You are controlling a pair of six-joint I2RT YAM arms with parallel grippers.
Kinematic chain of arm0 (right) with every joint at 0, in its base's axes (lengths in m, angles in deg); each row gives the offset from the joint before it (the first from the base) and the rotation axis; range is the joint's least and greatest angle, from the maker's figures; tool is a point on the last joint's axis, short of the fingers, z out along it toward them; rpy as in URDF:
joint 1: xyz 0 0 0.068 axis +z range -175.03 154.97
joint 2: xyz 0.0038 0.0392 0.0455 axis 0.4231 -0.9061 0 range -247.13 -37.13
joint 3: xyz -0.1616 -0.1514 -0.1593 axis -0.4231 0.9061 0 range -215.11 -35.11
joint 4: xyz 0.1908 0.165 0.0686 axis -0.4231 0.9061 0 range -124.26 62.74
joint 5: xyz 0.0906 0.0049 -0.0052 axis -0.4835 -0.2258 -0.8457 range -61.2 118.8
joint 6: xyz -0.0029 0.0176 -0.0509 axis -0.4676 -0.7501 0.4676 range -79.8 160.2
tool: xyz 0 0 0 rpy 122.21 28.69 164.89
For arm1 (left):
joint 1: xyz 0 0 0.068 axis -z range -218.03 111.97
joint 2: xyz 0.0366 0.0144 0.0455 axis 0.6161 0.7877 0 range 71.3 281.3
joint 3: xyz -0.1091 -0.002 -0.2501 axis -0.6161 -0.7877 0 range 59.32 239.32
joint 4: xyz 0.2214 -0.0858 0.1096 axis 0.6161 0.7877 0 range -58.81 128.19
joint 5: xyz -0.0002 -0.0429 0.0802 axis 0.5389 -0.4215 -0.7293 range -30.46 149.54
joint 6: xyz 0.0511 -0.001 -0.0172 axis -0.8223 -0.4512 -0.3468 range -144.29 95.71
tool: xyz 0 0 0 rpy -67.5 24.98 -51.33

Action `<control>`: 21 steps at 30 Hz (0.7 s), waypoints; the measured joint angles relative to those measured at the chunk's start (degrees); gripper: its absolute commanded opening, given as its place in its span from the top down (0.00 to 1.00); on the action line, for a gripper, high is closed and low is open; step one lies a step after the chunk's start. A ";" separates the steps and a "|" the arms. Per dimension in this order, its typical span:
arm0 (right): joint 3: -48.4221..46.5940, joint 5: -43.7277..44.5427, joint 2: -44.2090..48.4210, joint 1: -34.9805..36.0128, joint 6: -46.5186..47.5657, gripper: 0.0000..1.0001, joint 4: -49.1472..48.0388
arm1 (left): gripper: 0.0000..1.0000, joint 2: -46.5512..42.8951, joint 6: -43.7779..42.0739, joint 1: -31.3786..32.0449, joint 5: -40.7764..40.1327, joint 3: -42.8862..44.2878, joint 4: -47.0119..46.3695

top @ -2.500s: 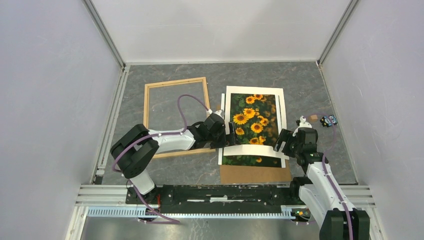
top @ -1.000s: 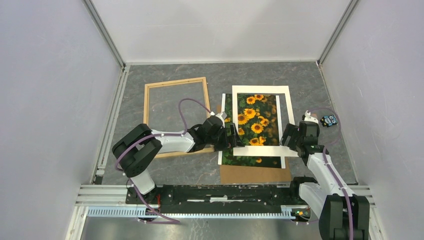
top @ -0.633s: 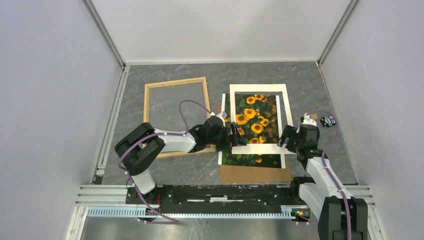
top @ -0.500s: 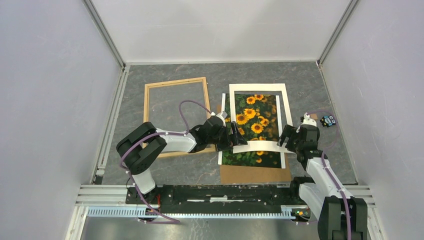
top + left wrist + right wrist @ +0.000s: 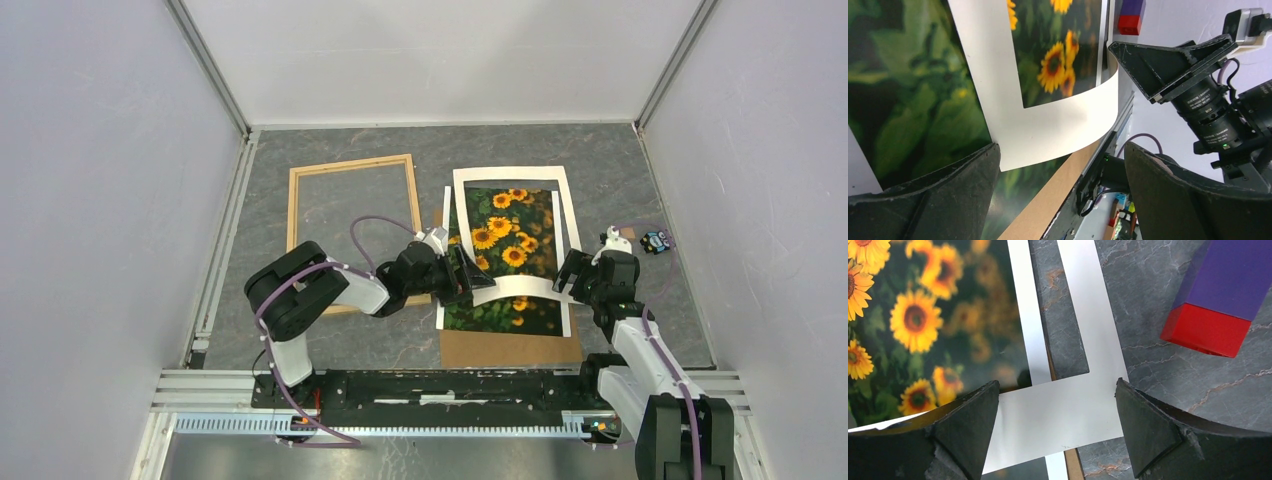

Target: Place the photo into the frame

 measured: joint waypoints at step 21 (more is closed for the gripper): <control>-2.69 -9.14 1.20 1.22 1.90 0.02 6.67 | 0.00 -3.23 2.08 -1.46 -1.51 -3.87 0.61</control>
